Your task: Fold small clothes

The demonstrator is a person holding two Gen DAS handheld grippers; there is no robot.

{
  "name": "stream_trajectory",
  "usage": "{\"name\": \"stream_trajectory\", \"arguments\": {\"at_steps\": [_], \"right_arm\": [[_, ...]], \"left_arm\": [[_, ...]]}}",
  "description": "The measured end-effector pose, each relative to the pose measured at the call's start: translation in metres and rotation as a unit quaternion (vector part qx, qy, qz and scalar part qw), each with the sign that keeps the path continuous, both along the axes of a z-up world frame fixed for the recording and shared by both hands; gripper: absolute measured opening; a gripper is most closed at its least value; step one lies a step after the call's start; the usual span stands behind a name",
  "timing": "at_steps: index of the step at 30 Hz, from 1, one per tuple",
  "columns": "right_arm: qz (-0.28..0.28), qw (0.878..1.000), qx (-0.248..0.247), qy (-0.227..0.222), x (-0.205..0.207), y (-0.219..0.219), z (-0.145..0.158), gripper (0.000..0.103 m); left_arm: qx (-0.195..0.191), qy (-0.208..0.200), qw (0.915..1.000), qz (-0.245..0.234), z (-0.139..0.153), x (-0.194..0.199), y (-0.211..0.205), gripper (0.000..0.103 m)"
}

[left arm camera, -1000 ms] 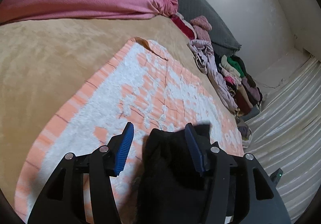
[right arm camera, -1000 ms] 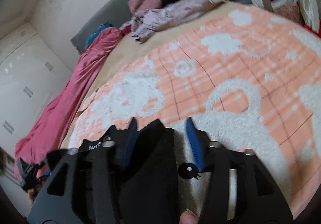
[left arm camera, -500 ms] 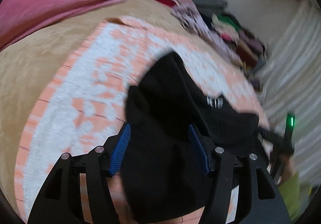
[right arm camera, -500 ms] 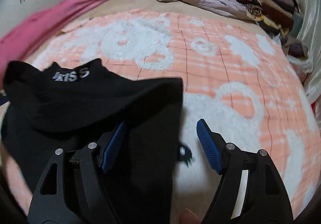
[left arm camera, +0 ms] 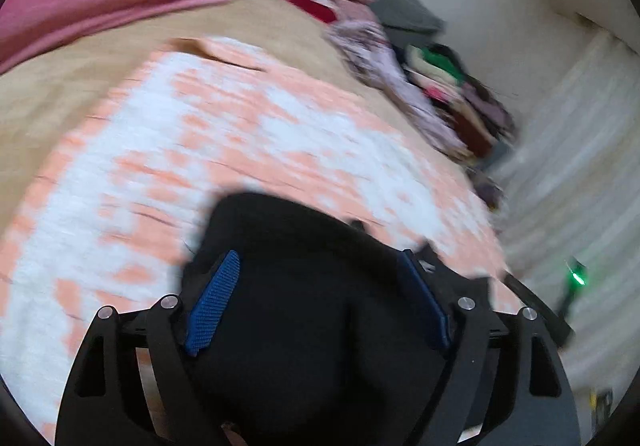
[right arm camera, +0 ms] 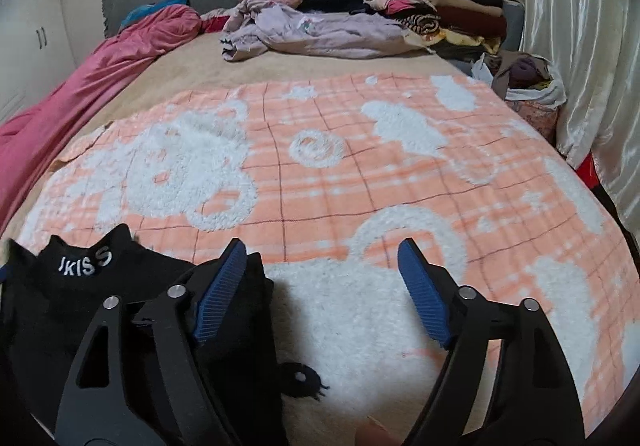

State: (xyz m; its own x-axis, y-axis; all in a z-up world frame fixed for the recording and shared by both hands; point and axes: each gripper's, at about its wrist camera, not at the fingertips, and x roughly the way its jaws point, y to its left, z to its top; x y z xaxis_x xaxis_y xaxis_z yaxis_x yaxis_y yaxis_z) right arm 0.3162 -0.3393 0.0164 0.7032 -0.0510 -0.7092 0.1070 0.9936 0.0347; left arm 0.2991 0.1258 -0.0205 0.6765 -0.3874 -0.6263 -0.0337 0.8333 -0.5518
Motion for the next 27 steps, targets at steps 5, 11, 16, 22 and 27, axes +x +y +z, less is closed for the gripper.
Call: {"name": "stream_trajectory", "arguments": {"at_steps": [5,11,16,22,27], "right_arm": [[0.015,1.000,0.022,-0.001,-0.013,-0.004,0.008,0.076],[0.031,0.997,0.069,0.023,-0.042,-0.012,0.009,0.077],[0.066,0.989,0.119,0.050,-0.067,-0.013,0.006,0.077],[0.099,0.980,0.141,0.102,-0.093,-0.004,-0.017,0.066],[0.104,0.976,0.153,0.117,-0.106,0.002,-0.031,0.056]], "left_arm": [[0.000,0.015,0.9987,0.049,0.003,-0.014,0.024,0.080],[0.011,0.029,0.9984,0.048,0.006,-0.044,0.034,0.080],[0.039,0.025,0.9984,0.030,0.011,-0.077,0.025,0.080],[0.050,0.066,0.9965,0.002,-0.018,-0.111,0.003,0.085],[0.079,0.054,0.9953,-0.011,-0.024,-0.128,-0.014,0.085]]}}
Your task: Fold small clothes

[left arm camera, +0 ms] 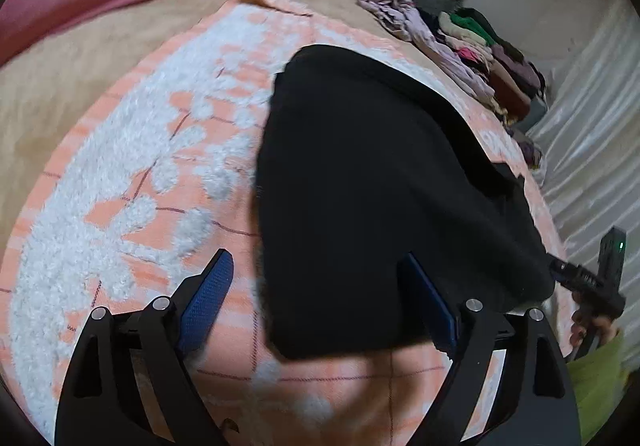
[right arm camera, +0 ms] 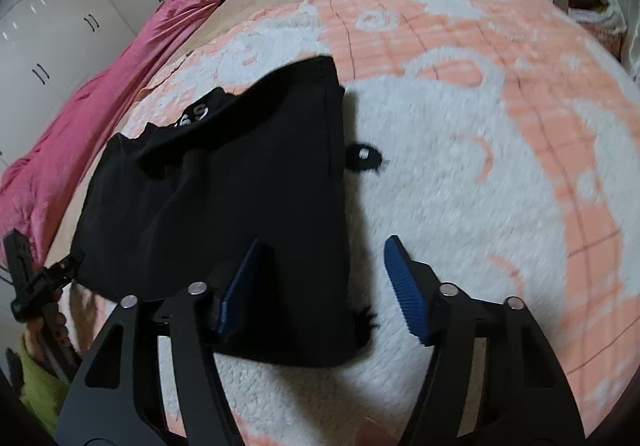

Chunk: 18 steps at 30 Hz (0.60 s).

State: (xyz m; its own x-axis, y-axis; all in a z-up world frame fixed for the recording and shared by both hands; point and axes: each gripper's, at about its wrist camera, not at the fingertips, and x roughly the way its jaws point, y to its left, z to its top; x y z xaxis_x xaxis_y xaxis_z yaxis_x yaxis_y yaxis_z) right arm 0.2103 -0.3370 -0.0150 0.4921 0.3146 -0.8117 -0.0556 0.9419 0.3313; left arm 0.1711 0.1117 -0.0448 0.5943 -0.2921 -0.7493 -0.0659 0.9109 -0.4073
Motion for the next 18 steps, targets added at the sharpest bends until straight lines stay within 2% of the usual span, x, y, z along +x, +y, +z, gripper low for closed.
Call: {"name": "stream_trajectory", "arguments": {"at_steps": [4,6,7,8,9,10,14,16,18], "right_arm": [[-0.006,1.000,0.020,-0.010,-0.015,-0.002,0.000,0.047],[-0.001,1.000,0.023,-0.012,-0.018,-0.002,0.000,0.031],[0.003,1.000,0.026,-0.014,-0.019,-0.002,0.001,0.023],[0.005,1.000,0.022,-0.015,-0.019,0.000,0.001,0.016],[0.007,1.000,0.015,-0.018,-0.019,0.001,0.002,0.013],[0.008,1.000,0.011,-0.021,-0.019,0.002,0.003,0.008],[0.016,0.999,-0.009,-0.042,-0.022,0.001,0.014,0.006],[0.016,0.998,-0.016,-0.059,-0.028,-0.006,0.025,0.005],[0.017,0.998,-0.016,-0.054,-0.032,-0.012,0.024,0.005]], "left_arm": [[-0.002,0.000,1.0000,-0.001,-0.002,-0.004,-0.002,0.082],[-0.012,-0.007,0.9999,-0.006,0.001,-0.003,-0.001,0.068],[-0.021,-0.010,0.9997,-0.009,0.002,-0.003,-0.001,0.050],[-0.025,-0.010,0.9996,-0.011,0.003,-0.002,-0.003,0.040],[-0.024,-0.010,0.9996,-0.012,0.003,-0.002,-0.005,0.037],[-0.022,-0.012,0.9996,-0.012,0.004,-0.003,-0.004,0.028],[-0.029,-0.021,0.9991,-0.023,0.014,-0.011,-0.001,0.019],[-0.038,-0.027,0.9985,-0.029,0.018,-0.019,0.003,0.016],[-0.044,-0.026,0.9980,-0.036,0.018,-0.028,0.006,0.016]]}}
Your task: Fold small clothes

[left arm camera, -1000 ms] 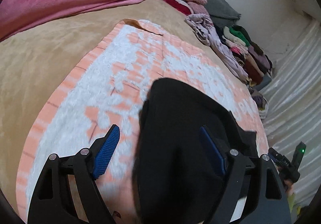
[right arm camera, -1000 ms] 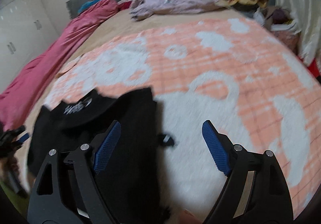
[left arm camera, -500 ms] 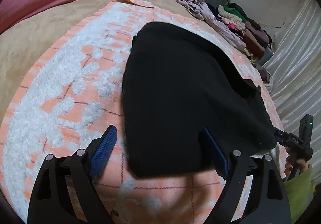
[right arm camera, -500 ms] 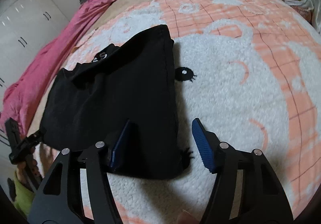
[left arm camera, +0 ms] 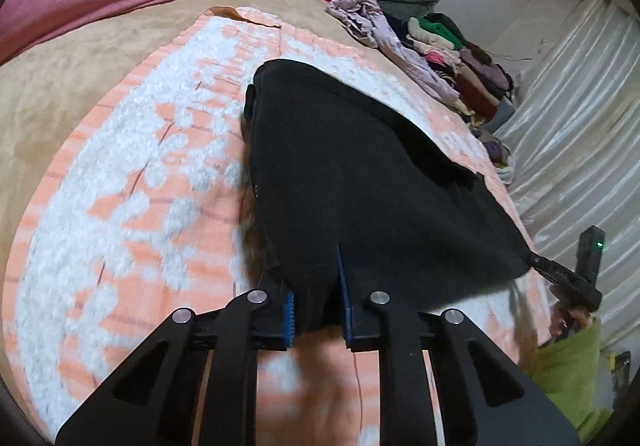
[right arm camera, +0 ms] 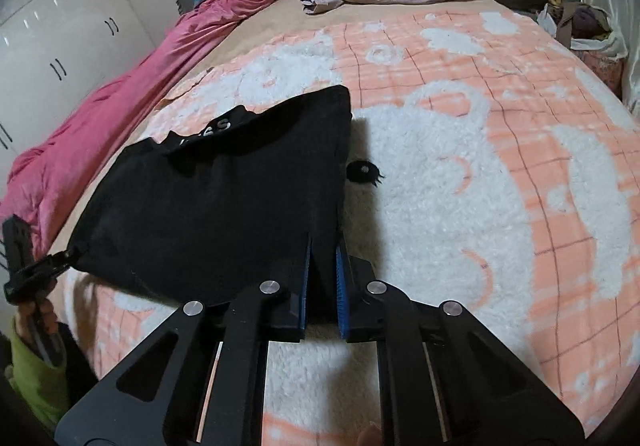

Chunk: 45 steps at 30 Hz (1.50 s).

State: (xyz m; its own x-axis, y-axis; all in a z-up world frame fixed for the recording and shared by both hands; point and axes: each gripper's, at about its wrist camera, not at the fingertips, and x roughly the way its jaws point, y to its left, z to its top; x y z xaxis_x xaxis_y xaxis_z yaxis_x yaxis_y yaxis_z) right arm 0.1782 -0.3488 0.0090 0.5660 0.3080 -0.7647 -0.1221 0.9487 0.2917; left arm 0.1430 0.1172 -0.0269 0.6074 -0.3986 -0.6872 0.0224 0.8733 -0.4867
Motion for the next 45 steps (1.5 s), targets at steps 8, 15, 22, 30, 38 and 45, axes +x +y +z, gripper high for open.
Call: {"name": "stream_trajectory", "arguments": {"at_steps": [8,15,22,30,38,45], "right_arm": [[-0.013,0.997,-0.071,0.027,0.008,0.007,-0.020,0.028],[-0.035,0.996,-0.073,-0.026,0.004,0.001,0.000,0.031],[-0.006,0.992,-0.104,-0.076,0.003,0.029,0.013,0.033],[0.068,0.986,-0.126,-0.081,0.031,0.087,0.021,0.033],[0.101,0.987,-0.120,-0.027,0.081,0.126,-0.010,0.035],[0.084,0.984,-0.154,-0.001,0.125,0.127,-0.032,0.041]], "left_arm": [[0.038,0.015,0.9991,-0.008,-0.007,0.002,-0.004,0.025],[0.082,-0.041,0.9957,0.014,0.027,-0.010,-0.004,0.040],[0.127,-0.083,0.9883,0.022,0.060,-0.014,-0.013,0.049],[0.138,-0.056,0.9869,-0.062,0.055,0.042,-0.071,0.060],[0.180,-0.016,0.9805,-0.076,0.016,0.098,-0.097,0.063],[0.175,-0.009,0.9824,-0.066,0.002,0.110,-0.080,0.063]]}}
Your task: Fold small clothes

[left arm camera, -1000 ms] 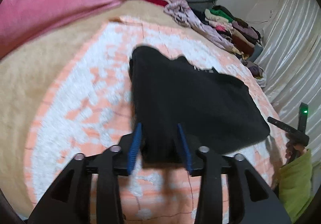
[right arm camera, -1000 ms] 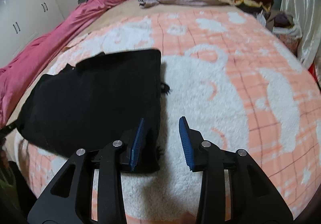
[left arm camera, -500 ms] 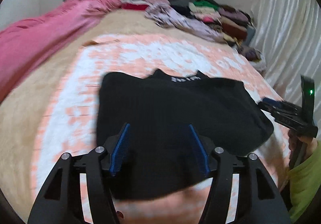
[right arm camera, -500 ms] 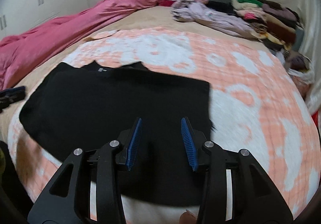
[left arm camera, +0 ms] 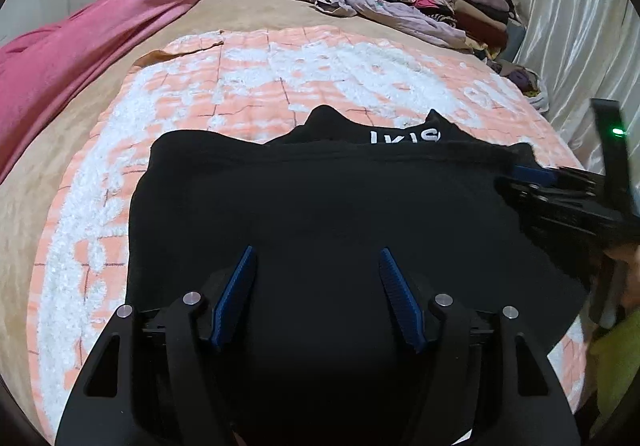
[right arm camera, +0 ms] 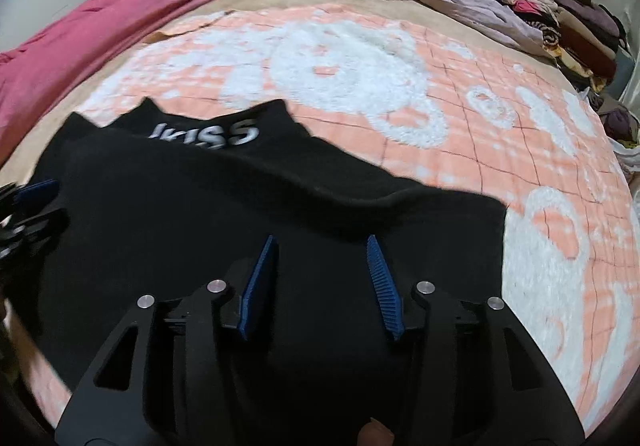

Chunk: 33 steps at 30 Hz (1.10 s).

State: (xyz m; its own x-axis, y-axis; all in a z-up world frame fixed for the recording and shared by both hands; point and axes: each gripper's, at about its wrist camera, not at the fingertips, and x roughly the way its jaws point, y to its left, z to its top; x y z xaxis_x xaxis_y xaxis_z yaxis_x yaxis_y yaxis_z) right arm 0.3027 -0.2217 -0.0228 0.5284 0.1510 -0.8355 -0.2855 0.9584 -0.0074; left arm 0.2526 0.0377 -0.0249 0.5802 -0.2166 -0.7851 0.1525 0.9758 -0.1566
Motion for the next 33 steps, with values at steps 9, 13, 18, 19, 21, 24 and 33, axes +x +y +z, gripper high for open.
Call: {"name": "stream_trajectory", "arguments": {"at_steps": [9,13,18,19,21,24,33], "right_arm": [[-0.029,0.999,0.007,-0.026,0.015,-0.009,-0.005,0.041],[-0.038,0.998,0.029,-0.032,0.017,-0.016,0.001,0.047],[-0.058,0.996,0.031,-0.056,0.013,-0.024,0.019,0.069],[-0.061,0.996,0.038,-0.057,0.012,-0.026,0.021,0.076],[-0.068,0.995,0.054,-0.058,0.011,-0.031,0.028,0.082],[-0.066,0.994,0.059,-0.069,0.006,-0.031,0.038,0.086],[-0.057,0.990,0.081,-0.096,-0.014,-0.023,0.064,0.092]], "left_arm": [[-0.014,-0.009,0.9999,0.004,0.001,-0.003,-0.001,0.069],[-0.022,-0.014,0.9996,0.010,0.005,-0.005,0.002,0.075],[-0.020,-0.022,0.9994,0.020,0.012,-0.008,0.009,0.085],[-0.021,-0.023,0.9993,0.022,0.013,-0.009,0.011,0.087],[-0.021,-0.028,0.9991,0.023,0.017,-0.010,0.013,0.090],[-0.017,-0.041,0.9987,0.026,0.026,-0.014,0.015,0.094],[-0.007,-0.067,0.9970,0.039,0.045,-0.023,0.026,0.098]]}}
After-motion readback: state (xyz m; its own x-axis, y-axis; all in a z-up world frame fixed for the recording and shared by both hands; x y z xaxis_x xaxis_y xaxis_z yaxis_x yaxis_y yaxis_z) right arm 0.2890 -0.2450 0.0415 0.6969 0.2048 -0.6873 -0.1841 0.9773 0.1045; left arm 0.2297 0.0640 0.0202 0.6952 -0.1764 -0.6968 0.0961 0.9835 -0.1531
